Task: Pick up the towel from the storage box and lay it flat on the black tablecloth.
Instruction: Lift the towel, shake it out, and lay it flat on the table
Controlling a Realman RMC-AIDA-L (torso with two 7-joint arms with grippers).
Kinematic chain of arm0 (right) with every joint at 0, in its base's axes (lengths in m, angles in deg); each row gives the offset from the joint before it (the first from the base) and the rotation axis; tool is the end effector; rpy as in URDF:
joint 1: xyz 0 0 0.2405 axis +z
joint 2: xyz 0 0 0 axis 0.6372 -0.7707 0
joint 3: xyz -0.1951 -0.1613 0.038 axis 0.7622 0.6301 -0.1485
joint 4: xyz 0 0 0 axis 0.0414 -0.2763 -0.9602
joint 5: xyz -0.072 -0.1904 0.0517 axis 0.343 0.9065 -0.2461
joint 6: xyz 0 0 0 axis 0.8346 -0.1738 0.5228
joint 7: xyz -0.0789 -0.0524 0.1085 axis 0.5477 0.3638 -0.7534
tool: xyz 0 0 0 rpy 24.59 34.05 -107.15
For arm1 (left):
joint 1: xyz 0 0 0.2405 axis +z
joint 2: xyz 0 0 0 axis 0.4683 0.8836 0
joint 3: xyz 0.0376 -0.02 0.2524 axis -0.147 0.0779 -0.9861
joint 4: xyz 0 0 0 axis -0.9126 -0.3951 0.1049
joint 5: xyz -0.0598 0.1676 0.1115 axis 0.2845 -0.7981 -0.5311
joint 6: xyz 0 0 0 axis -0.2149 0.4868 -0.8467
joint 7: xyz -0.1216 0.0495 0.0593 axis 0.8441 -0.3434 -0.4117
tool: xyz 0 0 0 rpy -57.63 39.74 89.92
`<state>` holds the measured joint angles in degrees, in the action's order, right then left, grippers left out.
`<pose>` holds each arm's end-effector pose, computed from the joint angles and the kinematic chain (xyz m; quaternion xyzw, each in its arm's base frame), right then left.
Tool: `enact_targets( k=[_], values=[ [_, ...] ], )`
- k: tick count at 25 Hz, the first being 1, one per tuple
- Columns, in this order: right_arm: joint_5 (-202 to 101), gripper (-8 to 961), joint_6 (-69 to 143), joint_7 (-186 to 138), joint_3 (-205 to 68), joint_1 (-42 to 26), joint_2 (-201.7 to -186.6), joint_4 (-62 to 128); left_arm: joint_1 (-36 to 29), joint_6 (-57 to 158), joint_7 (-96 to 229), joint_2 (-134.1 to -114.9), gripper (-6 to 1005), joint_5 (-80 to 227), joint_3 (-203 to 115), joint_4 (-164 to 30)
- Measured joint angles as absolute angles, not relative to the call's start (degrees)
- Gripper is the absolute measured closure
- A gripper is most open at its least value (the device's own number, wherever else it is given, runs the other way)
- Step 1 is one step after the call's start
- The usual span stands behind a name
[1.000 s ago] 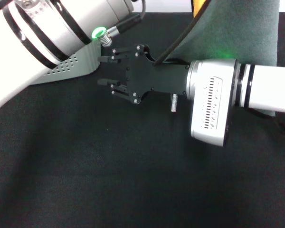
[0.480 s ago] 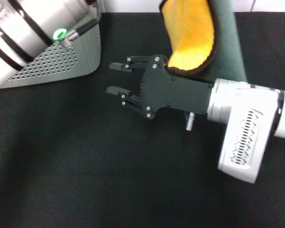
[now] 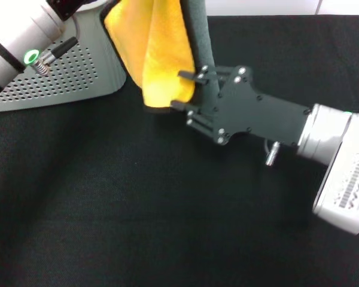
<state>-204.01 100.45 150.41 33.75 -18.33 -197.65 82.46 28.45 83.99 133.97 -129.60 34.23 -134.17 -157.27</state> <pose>0.1443 0.3169 -0.0724 -0.8559 -0.2993 0.2759 0.3189 -0.1120 0.3072 0.0603 -0.7953 -0.0726 -0.4533 0.3958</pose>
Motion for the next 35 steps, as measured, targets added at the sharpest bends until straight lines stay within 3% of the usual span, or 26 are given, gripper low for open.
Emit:
enact_targets(
  k=[11, 35],
  values=[
    [-208.0, 607, 101.2, 150.3, 32.0, -15.7, -197.65, 76.3, 28.1, 83.9, 133.9, -129.64, 988, 34.1, -133.7, -157.5],
    [-224.4, 619, 114.9, 147.4, 37.6, -17.7, -197.65, 64.7, 24.9, 83.5, 133.1, -129.73, 988, 33.4, -135.5, -155.6]
  ],
)
